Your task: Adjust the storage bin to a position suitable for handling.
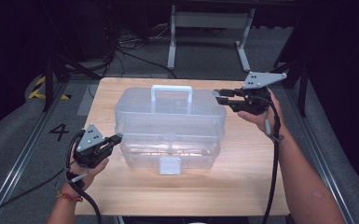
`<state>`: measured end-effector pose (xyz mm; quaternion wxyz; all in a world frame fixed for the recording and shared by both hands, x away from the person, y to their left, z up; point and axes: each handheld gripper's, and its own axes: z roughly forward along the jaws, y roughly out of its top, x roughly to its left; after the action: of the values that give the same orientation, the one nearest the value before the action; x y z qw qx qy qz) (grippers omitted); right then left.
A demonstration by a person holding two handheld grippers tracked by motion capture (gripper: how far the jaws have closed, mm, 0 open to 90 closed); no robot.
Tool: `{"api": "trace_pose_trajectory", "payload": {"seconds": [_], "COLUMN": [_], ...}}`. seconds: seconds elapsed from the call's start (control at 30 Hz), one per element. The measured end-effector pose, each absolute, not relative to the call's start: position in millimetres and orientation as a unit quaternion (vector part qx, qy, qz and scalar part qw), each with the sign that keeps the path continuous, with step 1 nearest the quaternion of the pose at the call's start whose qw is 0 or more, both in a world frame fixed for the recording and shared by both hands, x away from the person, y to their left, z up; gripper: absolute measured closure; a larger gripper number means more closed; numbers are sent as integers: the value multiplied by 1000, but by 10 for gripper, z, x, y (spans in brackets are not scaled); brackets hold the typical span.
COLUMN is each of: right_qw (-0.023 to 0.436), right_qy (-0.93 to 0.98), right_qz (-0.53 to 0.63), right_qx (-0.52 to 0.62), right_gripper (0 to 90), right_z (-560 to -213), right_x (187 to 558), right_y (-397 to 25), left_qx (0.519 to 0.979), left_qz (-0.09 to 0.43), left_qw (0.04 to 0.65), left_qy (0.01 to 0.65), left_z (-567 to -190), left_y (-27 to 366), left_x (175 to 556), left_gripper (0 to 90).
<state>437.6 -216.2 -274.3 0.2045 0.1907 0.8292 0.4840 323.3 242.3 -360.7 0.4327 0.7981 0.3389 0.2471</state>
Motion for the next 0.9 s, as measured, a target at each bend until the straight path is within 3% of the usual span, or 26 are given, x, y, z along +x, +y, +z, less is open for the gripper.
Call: {"api": "trace_pose_trajectory", "payload": {"seconds": [0.47,0.9], "right_qw": [228,218], "right_qy": [805,823], "right_qz": [499,481], "right_qx": [225,209], "right_gripper": [613,502], "right_z": [-3160,-3500], "right_x": [4137,4024], "right_y": [-2646,-2590], "left_qx": [807,805], "left_qz": [254,258], "left_qw": [418,421], "left_qy": [330,327], "left_z": [-3486,-3370], "left_y": [2420,2422], "left_x": [3290,3362], "left_gripper": [884,879]}}
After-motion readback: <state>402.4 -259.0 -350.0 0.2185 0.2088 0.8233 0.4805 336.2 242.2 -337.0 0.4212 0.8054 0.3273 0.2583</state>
